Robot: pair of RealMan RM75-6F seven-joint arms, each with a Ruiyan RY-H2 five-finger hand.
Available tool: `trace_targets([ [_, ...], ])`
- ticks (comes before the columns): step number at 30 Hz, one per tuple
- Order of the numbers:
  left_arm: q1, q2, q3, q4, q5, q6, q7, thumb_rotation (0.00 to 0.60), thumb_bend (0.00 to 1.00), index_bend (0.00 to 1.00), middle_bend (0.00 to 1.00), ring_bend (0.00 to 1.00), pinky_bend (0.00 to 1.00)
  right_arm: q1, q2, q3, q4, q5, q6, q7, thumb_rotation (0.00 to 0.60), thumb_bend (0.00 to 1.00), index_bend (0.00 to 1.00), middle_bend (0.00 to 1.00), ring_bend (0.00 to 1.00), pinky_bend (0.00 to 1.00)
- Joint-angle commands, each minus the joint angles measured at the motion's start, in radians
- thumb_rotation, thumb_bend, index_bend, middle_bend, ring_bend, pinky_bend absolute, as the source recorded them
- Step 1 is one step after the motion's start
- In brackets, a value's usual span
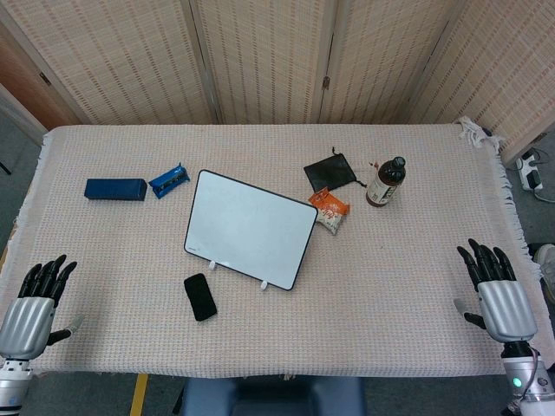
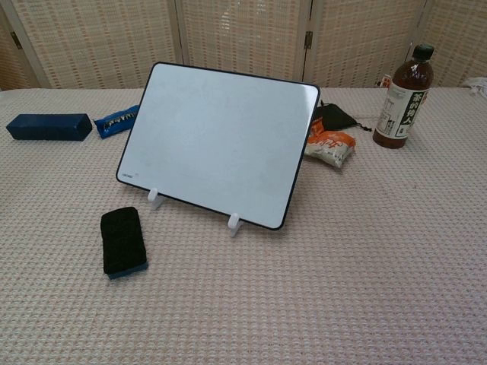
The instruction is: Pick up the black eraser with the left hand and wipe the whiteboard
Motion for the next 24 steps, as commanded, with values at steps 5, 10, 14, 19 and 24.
trace_targets([
  [5, -0.002, 0.002, 0.002, -0.004, -0.003, -0.008, 0.006, 0.600, 0.29, 0.00, 0.00, 0.00, 0.00, -0.004, 0.002, -0.001, -0.003, -0.007, 0.011, 0.003, 0.600, 0.29, 0.00, 0.00, 0.00, 0.00],
  [10, -0.011, -0.002, 0.010, -0.005, 0.020, -0.015, 0.008, 0.600, 0.29, 0.00, 0.00, 0.00, 0.00, -0.009, 0.005, -0.007, -0.006, -0.019, 0.020, 0.004, 0.600, 0.29, 0.00, 0.00, 0.00, 0.00],
  [14, -0.032, 0.005, 0.025, 0.000, 0.068, -0.032, -0.001, 0.600, 0.29, 0.02, 0.08, 0.02, 0.05, -0.013, 0.004, -0.006, -0.008, -0.018, 0.026, 0.002, 0.600, 0.29, 0.00, 0.00, 0.00, 0.00],
  [19, -0.106, 0.073, 0.050, -0.036, 0.146, -0.126, -0.006, 0.600, 0.29, 0.10, 0.49, 0.35, 0.46, -0.005, -0.007, -0.002, -0.004, -0.013, 0.013, -0.006, 0.600, 0.29, 0.00, 0.00, 0.00, 0.00],
  [24, -0.198, 0.090, 0.056, -0.013, 0.228, -0.218, 0.016, 0.600, 0.29, 0.24, 0.81, 0.60, 0.72, -0.004, -0.011, -0.005, -0.004, -0.016, 0.011, -0.008, 0.600, 0.29, 0.00, 0.00, 0.00, 0.00],
])
